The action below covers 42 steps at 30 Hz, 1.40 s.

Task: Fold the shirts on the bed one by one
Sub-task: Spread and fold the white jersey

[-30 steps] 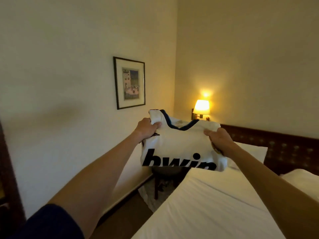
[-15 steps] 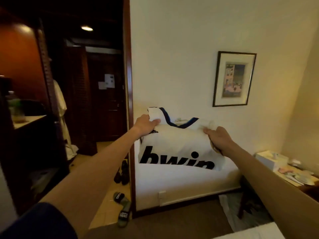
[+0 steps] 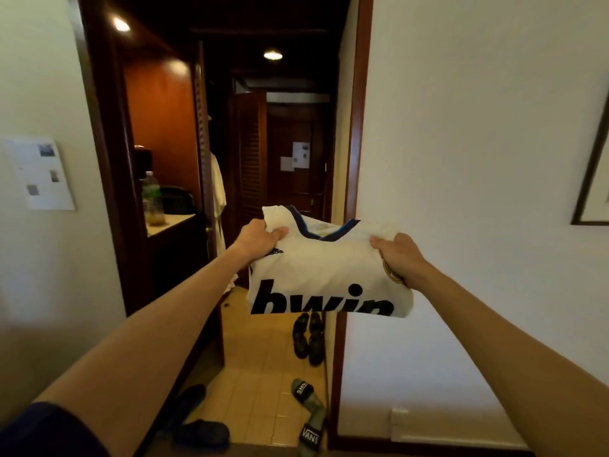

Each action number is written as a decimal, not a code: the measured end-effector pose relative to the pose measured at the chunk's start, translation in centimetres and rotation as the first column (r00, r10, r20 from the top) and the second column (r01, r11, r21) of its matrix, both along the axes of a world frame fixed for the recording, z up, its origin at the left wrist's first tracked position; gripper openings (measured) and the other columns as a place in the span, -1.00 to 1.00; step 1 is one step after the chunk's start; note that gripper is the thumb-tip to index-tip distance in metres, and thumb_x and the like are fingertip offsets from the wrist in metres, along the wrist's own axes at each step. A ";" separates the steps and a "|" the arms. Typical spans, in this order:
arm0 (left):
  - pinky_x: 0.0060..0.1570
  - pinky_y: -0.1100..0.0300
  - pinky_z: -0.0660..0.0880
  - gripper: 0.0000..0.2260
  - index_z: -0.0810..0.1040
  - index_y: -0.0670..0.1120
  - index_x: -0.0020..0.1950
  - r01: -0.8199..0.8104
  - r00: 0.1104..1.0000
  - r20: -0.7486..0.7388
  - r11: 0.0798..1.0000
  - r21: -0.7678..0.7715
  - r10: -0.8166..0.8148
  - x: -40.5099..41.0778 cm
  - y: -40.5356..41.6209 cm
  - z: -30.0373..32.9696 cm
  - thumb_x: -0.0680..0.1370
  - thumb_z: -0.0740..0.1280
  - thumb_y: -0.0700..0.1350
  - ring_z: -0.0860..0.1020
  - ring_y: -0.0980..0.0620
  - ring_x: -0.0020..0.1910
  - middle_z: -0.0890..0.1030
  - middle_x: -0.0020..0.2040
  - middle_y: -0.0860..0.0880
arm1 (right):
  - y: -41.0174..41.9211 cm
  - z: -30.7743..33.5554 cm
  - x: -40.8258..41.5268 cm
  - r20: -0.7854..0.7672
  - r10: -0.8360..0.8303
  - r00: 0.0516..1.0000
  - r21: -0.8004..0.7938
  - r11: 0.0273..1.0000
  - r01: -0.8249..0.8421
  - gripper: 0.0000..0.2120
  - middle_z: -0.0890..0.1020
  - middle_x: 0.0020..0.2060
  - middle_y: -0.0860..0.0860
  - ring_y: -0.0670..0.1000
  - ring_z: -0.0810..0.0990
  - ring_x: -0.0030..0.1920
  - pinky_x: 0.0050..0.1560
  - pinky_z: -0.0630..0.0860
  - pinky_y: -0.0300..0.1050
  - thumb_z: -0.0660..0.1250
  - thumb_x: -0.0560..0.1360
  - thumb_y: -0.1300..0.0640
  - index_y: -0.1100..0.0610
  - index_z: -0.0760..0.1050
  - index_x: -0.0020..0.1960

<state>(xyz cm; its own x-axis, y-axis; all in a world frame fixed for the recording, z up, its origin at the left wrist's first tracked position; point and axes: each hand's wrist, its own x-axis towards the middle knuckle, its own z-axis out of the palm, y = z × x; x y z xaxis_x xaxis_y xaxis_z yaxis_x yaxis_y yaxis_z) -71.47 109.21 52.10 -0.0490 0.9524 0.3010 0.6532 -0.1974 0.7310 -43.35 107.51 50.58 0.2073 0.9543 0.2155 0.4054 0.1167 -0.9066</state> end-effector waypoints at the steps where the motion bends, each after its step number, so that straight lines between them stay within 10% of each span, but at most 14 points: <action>1: 0.13 0.06 0.48 -0.64 0.55 -0.14 0.33 -0.007 1.000 -0.009 1.000 -0.003 0.007 -1.1 1.6 0.2 0.63 0.28 0.05 0.58 -0.09 0.14 0.64 0.17 -0.11 | 2.0 0.0 -1.2 0.000 0.011 1.000 -0.005 1.000 -0.011 -0.57 0.57 0.14 0.14 0.16 0.54 0.10 0.07 0.46 0.02 0.31 0.57 -0.06 0.21 0.45 0.30; 21: 0.15 0.02 0.51 -0.69 0.56 -0.11 0.30 -0.126 0.992 0.011 0.991 0.050 0.125 -15.8 36.8 -0.3 0.64 0.29 0.03 0.59 -0.11 0.10 0.64 0.06 -0.08 | 40.8 -0.2 -16.0 0.007 0.137 0.991 0.018 0.990 -0.137 -0.58 0.59 0.11 0.13 0.14 0.58 0.08 0.13 0.53 0.06 0.30 0.58 -0.08 0.21 0.46 0.28; 24: -0.08 0.14 0.46 -0.70 0.58 -0.14 0.25 -0.128 0.991 -0.017 0.989 0.072 0.130 -16.5 44.7 0.4 0.64 0.28 0.02 0.57 0.02 -0.10 0.58 -0.15 0.03 | 49.0 0.5 -16.8 0.004 0.138 0.990 0.014 0.990 -0.138 -0.55 0.58 0.14 0.14 0.15 0.57 0.12 0.20 0.53 0.10 0.31 0.57 -0.09 0.22 0.45 0.29; 42: -0.02 0.12 0.46 -0.67 0.60 -0.14 0.22 -0.136 0.989 0.060 0.990 0.040 0.133 -26.1 86.1 -3.0 0.63 0.29 0.07 0.57 0.00 -0.05 0.66 0.02 -0.08 | 89.9 -2.3 -25.9 -0.020 0.115 0.993 0.014 0.993 -0.115 -0.76 0.56 -0.08 0.00 -0.05 0.52 -0.14 -0.24 0.40 -0.15 0.32 0.57 -0.08 0.08 0.42 0.03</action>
